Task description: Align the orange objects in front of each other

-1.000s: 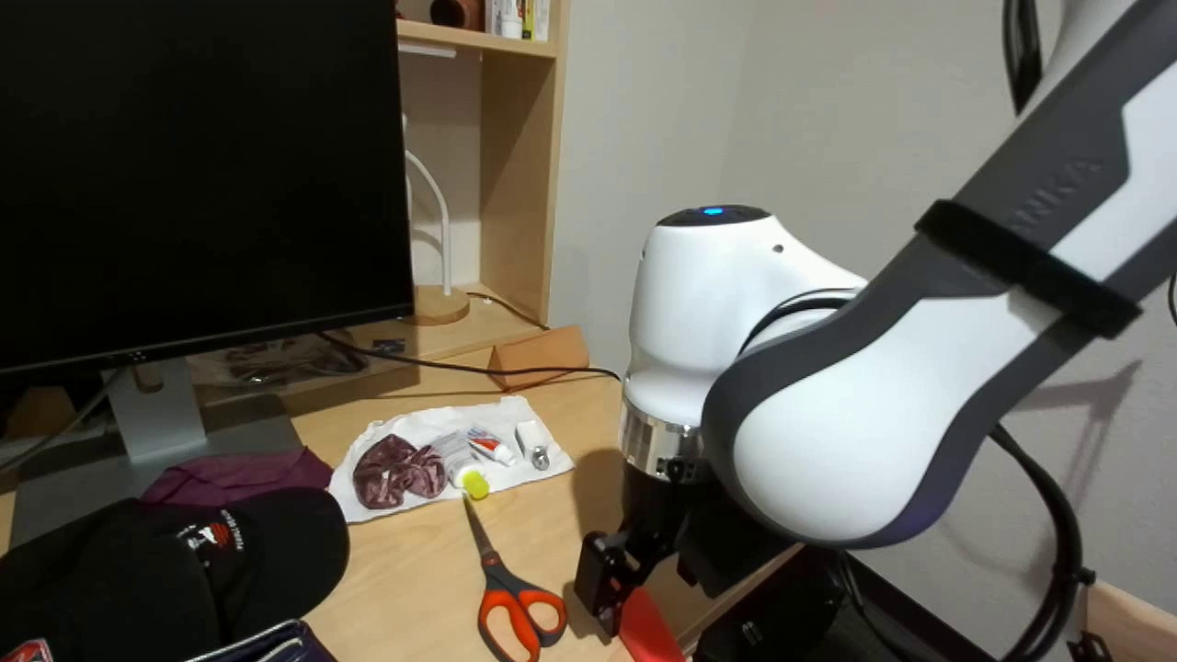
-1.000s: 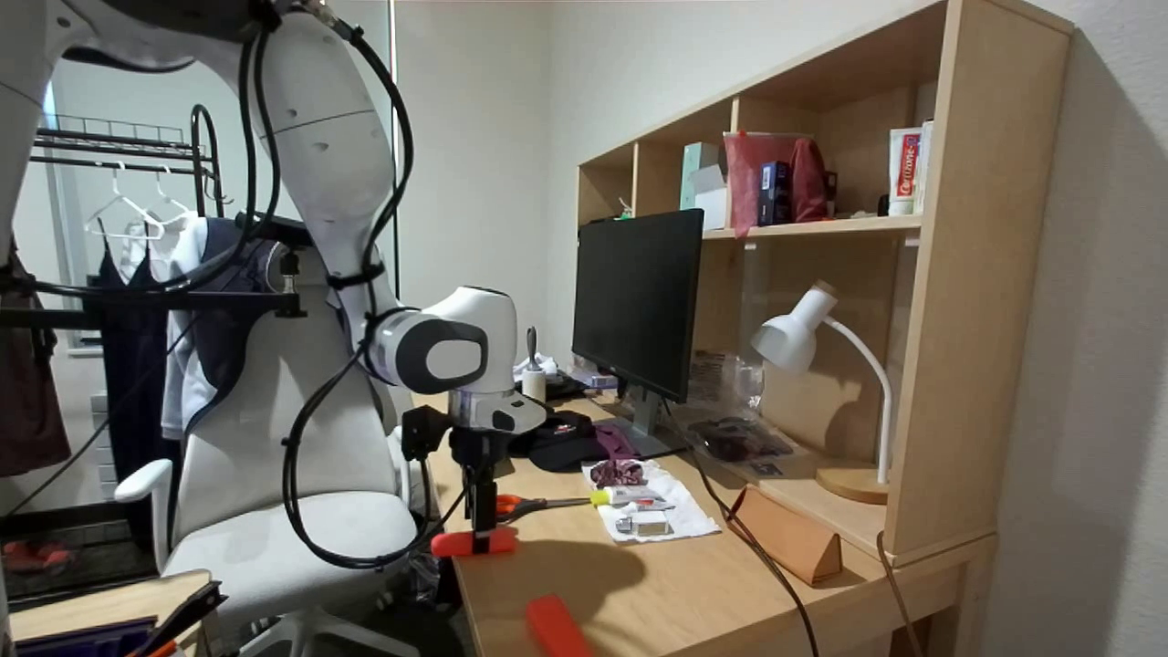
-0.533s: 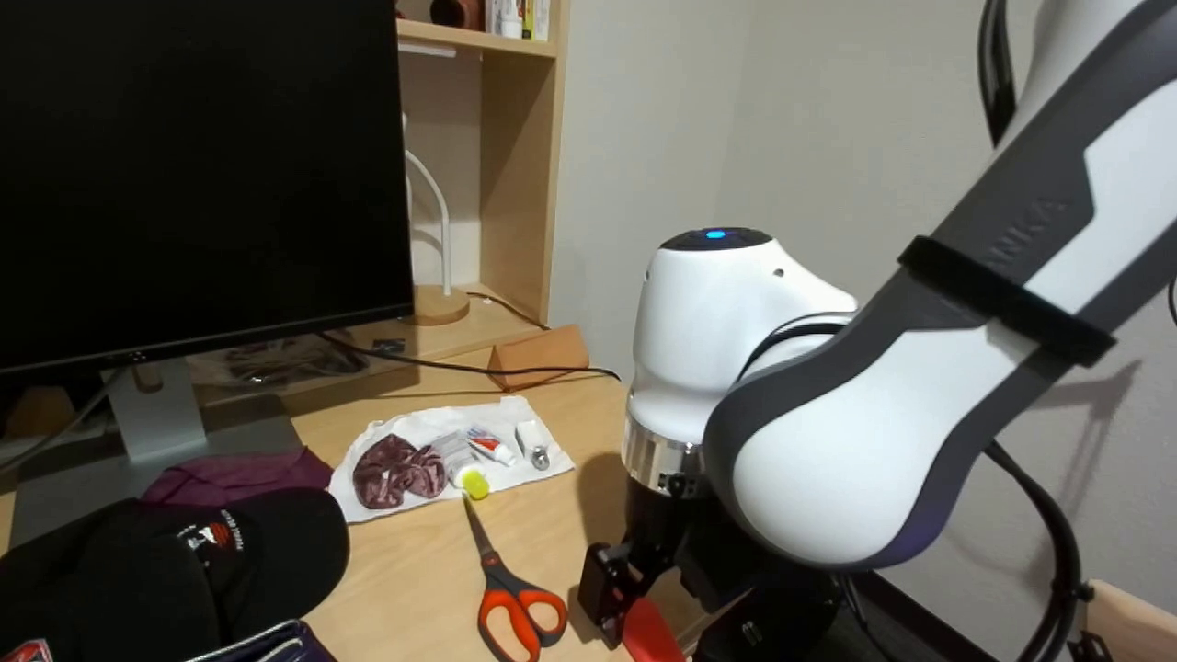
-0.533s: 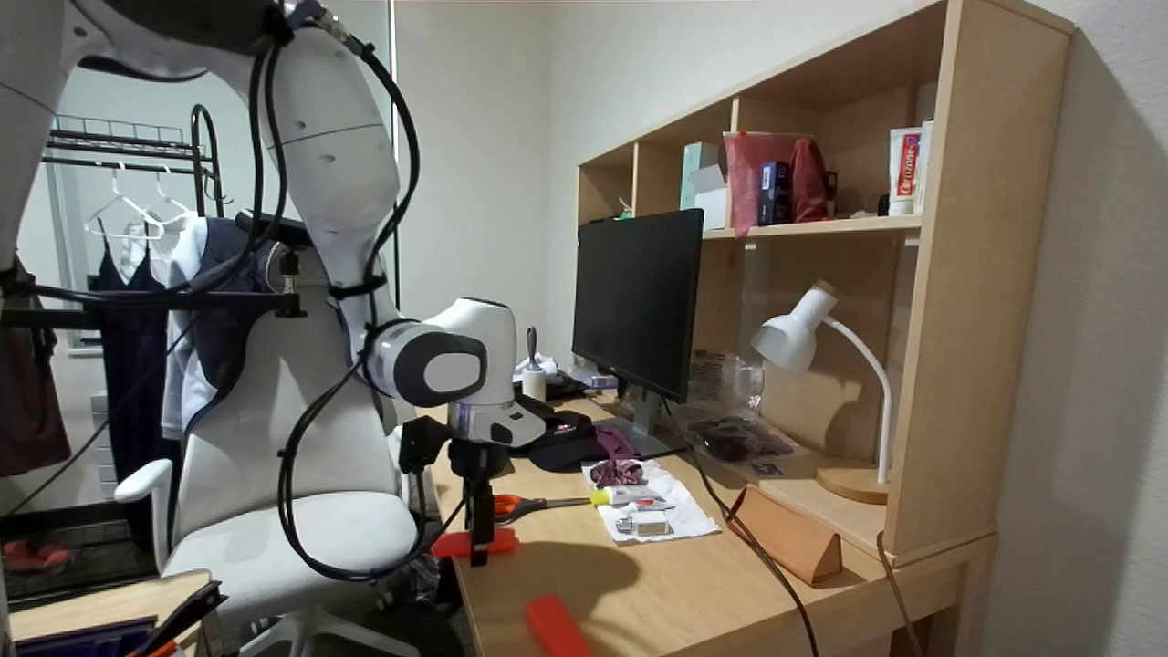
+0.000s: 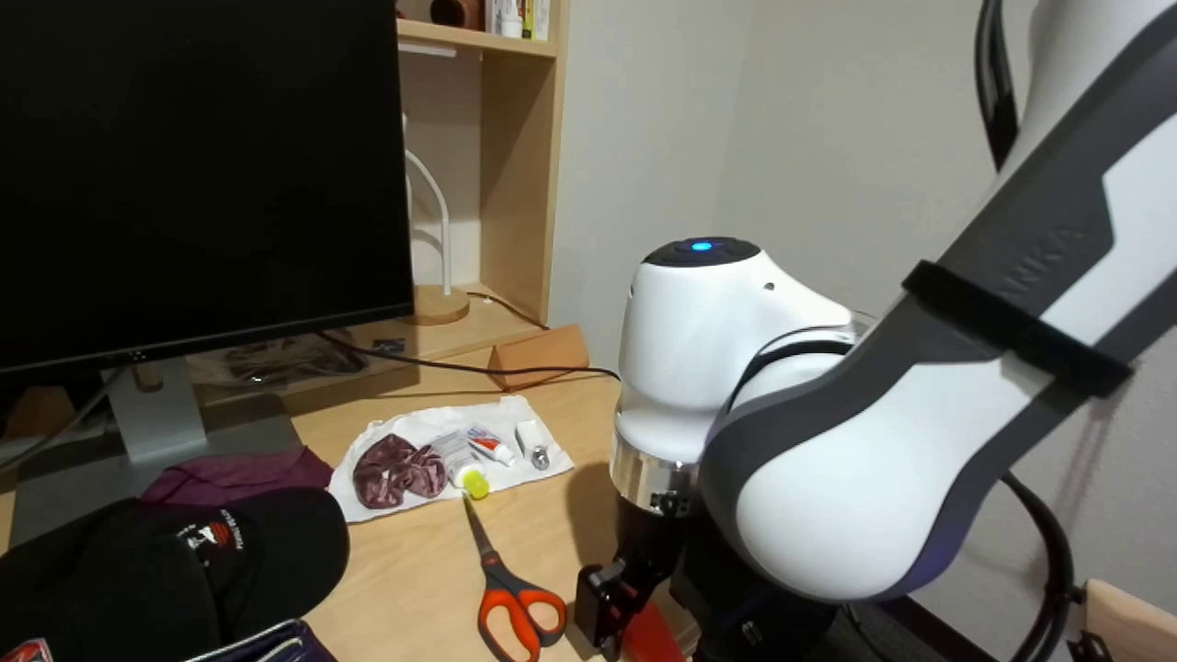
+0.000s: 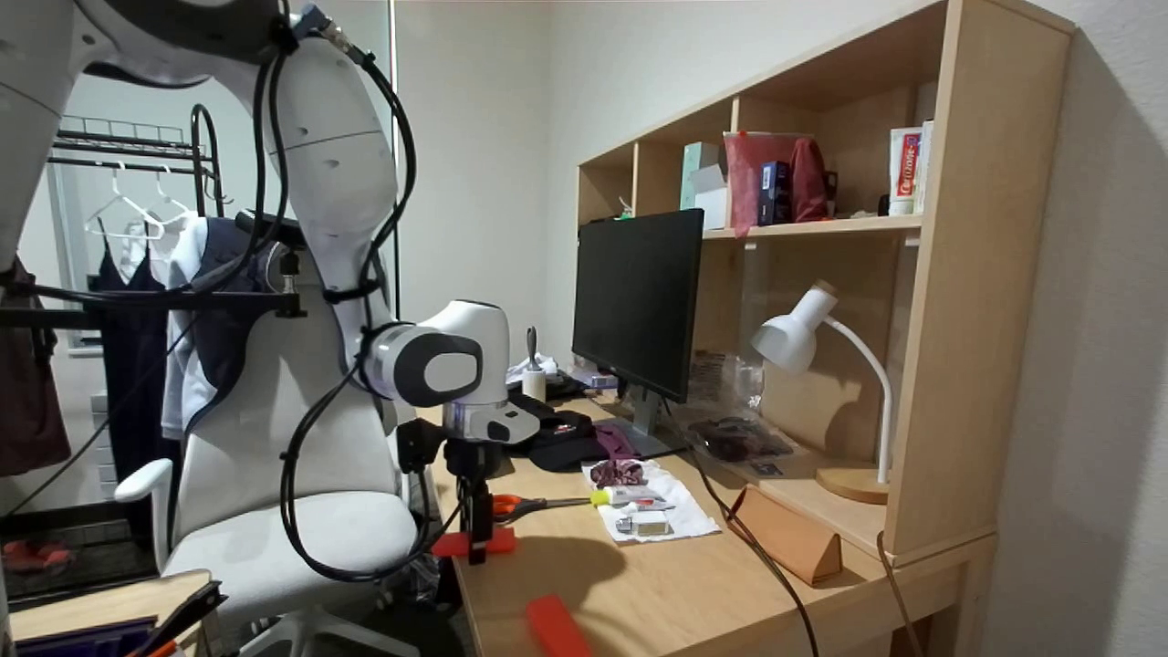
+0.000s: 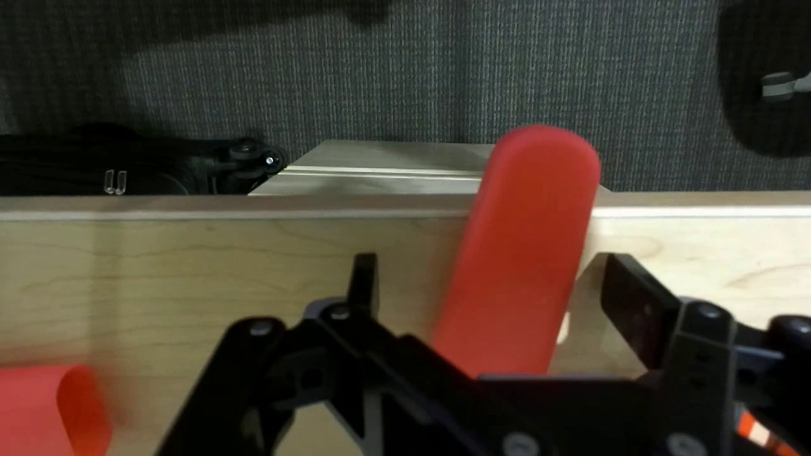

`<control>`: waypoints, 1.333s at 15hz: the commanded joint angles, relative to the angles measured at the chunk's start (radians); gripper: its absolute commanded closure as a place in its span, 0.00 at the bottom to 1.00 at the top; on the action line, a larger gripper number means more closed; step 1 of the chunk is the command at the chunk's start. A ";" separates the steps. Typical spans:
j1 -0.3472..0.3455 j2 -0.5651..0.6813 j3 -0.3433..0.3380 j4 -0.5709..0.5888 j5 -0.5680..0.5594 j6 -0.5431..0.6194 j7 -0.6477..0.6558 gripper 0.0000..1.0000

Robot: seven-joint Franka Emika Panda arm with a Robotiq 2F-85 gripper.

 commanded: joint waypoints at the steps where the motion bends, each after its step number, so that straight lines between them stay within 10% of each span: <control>1: 0.022 0.015 -0.020 0.013 -0.031 0.014 0.007 0.40; 8: 0.019 0.008 -0.013 0.014 -0.008 0.012 -0.003 0.80; 15: -0.085 -0.040 0.051 -0.048 0.195 0.060 -0.120 0.80; 16: -0.037 -0.007 0.010 0.001 0.135 0.012 -0.041 0.55; 20: -0.066 -0.012 0.028 -0.012 0.162 0.030 -0.082 0.55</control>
